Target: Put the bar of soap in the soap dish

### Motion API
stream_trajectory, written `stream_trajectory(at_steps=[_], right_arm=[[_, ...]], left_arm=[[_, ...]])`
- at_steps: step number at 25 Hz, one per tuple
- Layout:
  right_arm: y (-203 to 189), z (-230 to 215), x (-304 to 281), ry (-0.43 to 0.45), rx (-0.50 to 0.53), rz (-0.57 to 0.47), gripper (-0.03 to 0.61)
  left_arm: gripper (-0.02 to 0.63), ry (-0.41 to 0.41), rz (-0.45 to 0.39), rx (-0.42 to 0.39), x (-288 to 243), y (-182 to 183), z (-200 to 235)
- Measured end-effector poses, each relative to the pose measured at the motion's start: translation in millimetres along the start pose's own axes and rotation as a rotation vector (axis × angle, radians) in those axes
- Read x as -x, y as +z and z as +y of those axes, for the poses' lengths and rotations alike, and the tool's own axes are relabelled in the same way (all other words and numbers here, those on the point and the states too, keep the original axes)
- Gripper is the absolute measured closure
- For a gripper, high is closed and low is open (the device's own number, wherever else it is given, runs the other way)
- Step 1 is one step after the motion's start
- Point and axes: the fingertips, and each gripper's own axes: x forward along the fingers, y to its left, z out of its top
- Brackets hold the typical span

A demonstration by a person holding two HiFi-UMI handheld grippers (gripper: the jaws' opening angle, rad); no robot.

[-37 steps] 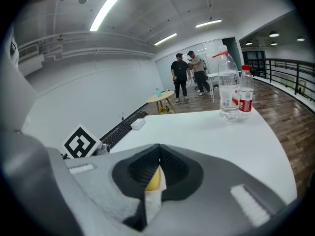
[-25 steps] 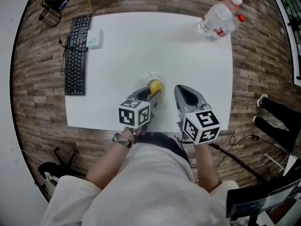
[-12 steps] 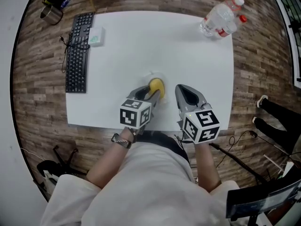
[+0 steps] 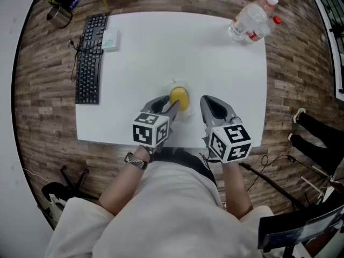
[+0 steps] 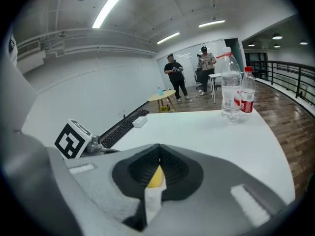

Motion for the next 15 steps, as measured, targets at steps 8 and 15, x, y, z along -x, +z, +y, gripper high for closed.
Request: stream_trajectory(at_steps=[8,15], right_arm=[[-2.3,3.4,1.6,0.009,0.009,-0.001,0.577],[0.5,8.1,11.0,0.009,0.019,-0.019,0.577]], left_arm=[[0.448,0.011,-0.017,-0.024,4.3,1.0,-0.2],[0.451,0.015,-0.038,-0.022,14.9,2.7,-1.9]])
